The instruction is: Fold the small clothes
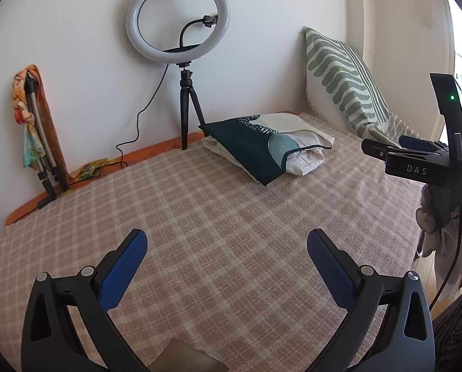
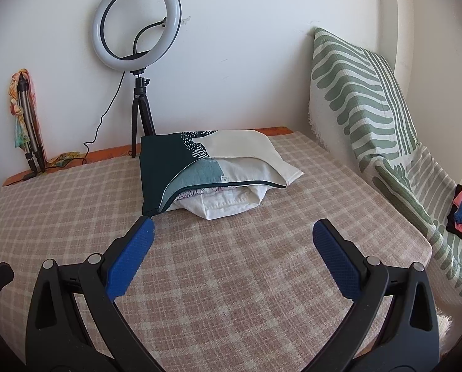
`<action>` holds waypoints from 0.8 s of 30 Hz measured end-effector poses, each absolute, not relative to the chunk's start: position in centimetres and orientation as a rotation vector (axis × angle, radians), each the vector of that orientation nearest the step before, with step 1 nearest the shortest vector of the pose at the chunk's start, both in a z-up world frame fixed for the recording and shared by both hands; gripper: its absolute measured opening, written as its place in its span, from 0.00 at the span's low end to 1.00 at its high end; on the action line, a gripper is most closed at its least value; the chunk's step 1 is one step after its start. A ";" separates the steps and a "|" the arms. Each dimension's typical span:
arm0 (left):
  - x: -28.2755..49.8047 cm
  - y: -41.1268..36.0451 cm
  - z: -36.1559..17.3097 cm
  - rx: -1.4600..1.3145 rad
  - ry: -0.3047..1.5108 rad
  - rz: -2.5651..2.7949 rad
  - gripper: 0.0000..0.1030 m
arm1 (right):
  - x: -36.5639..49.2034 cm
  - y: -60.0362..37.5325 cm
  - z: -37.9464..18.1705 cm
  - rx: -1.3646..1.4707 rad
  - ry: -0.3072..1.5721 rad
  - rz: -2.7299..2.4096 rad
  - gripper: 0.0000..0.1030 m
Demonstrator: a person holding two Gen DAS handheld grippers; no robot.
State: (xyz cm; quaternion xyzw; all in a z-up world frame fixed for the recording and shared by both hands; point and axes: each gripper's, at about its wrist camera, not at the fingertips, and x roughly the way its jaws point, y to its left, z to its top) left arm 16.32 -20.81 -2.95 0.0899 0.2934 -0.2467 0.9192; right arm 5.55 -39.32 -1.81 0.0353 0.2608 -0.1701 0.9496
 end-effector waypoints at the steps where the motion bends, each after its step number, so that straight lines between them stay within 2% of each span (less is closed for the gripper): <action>1: 16.3 -20.9 -3.0 0.186 0.603 -0.507 1.00 | 5.6 -39.4 -1.8 0.072 0.530 -0.346 1.00; 13: 16.2 -20.7 -2.8 0.180 0.606 -0.515 1.00 | 5.4 -39.3 -1.9 0.075 0.528 -0.349 1.00; 24: 15.8 -20.6 -2.3 0.178 0.579 -0.507 0.99 | 4.2 -39.1 -0.2 0.113 0.422 -0.355 1.00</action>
